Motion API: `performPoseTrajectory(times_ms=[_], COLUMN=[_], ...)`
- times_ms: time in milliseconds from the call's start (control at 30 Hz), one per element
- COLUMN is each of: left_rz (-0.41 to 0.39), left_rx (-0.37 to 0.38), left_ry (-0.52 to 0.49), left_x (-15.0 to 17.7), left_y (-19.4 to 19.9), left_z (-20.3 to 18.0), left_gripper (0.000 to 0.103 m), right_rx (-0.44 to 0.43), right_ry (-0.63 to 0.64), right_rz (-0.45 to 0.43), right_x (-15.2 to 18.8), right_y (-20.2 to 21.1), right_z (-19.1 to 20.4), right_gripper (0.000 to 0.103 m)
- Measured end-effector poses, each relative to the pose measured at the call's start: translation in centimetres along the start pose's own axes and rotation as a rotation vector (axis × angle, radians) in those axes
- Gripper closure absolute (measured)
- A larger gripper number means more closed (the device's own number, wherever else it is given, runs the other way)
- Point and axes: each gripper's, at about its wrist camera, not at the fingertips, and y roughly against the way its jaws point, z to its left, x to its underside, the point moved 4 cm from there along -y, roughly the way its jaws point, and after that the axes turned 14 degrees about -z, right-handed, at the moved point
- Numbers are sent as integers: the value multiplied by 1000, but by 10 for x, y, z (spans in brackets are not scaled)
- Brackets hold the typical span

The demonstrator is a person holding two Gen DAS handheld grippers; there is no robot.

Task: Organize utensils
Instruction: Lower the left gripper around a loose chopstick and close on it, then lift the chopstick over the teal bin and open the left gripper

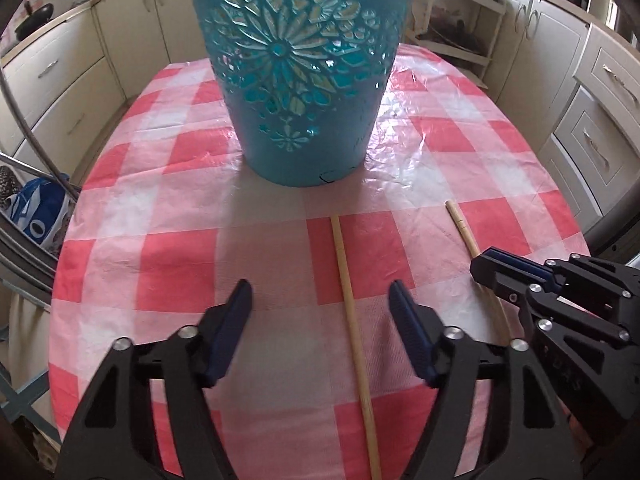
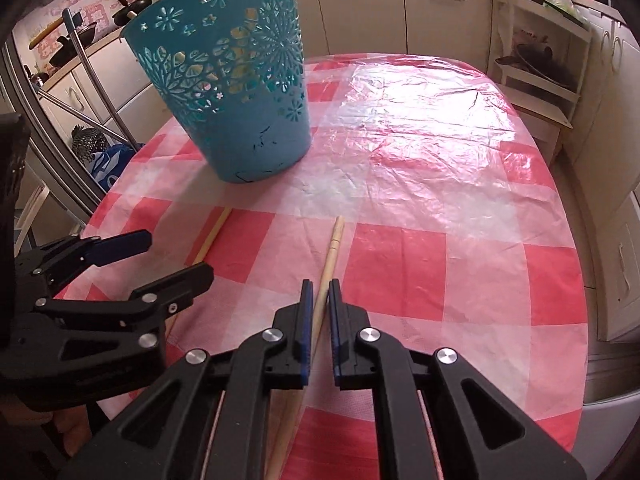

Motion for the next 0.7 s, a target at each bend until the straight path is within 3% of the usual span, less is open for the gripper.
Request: performPoseTrajectory(times_ms=[67, 100, 167, 267, 333, 367, 467, 700], left_rz=[-27, -32, -24, 0, 10, 16, 35, -9], left_rx=[-9, -1, 16, 15, -25, -23, 34, 139], left_ry=[-31, -31, -17, -18, -78, -86, -69, 31], left_x=[0, 0, -2, -4, -5, -5, -6, -10], left_y=[0, 1, 2, 2, 0, -1, -2, 29], left_z=[-4, -4, -2, 1, -3, -3, -2, 14], left_gripper=[60, 74, 83, 82, 73, 73, 97, 99], right_rx=[-2, -3, -5, 1, 11, 17, 22, 35], right_ry=[5, 5, 6, 11, 28, 43, 66, 81], right_rz=[-1, -3, -4, -7, -11, -12, -13, -22], right_x=[1, 1, 0, -1, -1, -1, -1, 0], right_y=[0, 0, -1, -2, -4, -4, -4, -3], right_z=[2, 1, 0, 0, 3, 5, 8, 10], right_gripper=[95, 95, 94, 94, 94, 94, 95, 95])
